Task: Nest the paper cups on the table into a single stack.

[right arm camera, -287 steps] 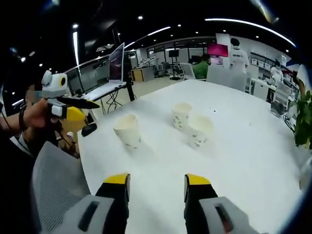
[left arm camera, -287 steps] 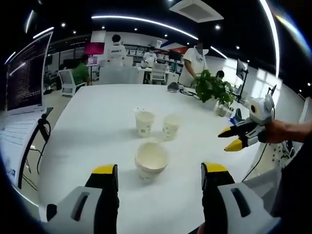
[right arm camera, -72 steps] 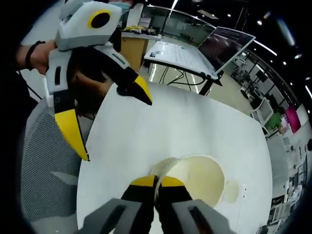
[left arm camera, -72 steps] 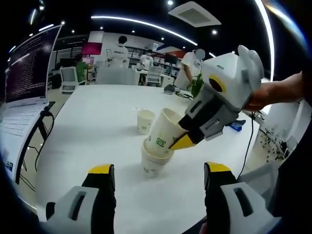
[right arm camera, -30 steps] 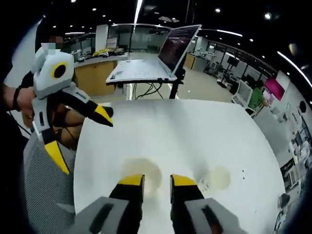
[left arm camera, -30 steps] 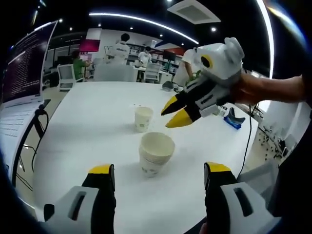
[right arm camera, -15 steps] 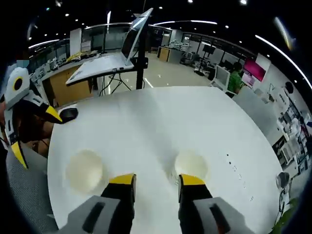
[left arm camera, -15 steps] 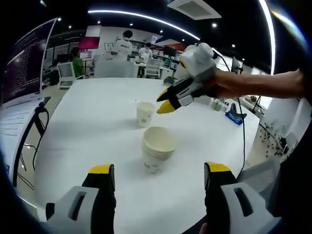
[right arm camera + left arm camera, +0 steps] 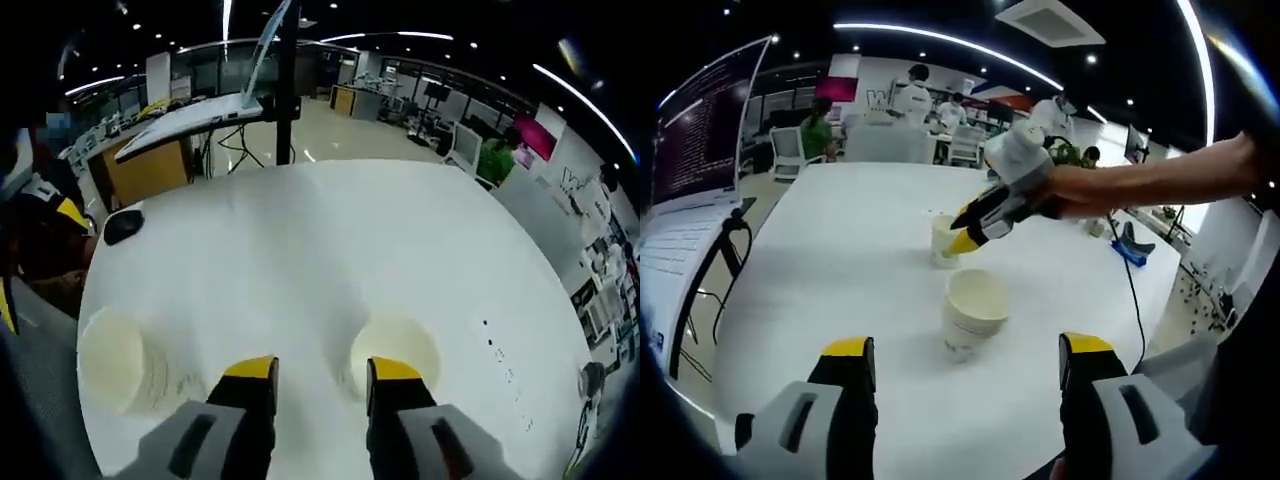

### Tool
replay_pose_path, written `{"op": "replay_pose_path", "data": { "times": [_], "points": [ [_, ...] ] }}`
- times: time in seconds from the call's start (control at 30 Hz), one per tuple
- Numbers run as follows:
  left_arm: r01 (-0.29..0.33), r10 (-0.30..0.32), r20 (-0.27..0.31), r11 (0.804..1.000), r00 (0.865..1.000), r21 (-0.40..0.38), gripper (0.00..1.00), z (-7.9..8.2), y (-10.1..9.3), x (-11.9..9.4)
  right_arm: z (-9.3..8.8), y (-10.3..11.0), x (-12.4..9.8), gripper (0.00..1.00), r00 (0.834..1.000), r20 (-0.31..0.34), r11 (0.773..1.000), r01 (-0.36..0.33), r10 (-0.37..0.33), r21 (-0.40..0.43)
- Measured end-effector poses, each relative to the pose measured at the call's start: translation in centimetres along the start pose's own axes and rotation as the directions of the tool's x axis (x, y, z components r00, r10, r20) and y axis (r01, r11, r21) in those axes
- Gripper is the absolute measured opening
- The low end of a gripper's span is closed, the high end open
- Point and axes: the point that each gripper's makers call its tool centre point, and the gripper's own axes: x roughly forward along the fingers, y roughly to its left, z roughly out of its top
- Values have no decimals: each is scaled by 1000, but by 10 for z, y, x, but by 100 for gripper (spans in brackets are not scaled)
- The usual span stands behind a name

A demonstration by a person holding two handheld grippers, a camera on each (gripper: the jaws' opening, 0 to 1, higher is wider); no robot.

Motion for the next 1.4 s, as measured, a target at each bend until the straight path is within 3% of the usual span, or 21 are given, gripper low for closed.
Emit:
{"op": "replay_pose_path", "data": {
  "times": [0.23, 0.3, 0.47, 0.53, 0.63, 0.8, 1.23, 1.4],
  "points": [
    [11, -12, -10, 1000, 1000, -9, 73, -4, -10, 1, -9, -9, 18, 30, 999, -39, 1000, -13, 13, 3],
    [14, -14, -13, 1000, 1000, -9, 73, -5, -10, 2, -13, -9, 23, 30, 998, -56, 999, -27, 29, 37],
    [16, -16, -15, 1000, 1000, -7, 73, -4, -8, 3, -8, -8, 36, 26, 997, -70, 999, -35, 37, 30],
    [16, -16, -13, 1000, 1000, -11, 73, -3, -6, 3, -5, -14, 33, 20, 998, -58, 1000, -10, 11, 9],
    [15, -15, -12, 1000, 1000, -14, 72, -4, -5, 3, -2, -12, 39, 3, 998, -56, 999, -24, 26, 28],
    [13, -14, -11, 1000, 1000, -22, 72, -6, -4, 3, -5, -10, 40, 0, 997, -69, 999, -24, 22, -26],
    [20, -20, -9, 1000, 1000, -16, 73, -6, -6, 5, 0, -6, 21, 0, 999, -37, 998, -21, 18, -66],
    [21, -21, -3, 1000, 1000, -18, 73, -5, -6, 1, 6, 1, 1, 0, 1000, -26, 994, -12, 9, -105]
  ]
}}
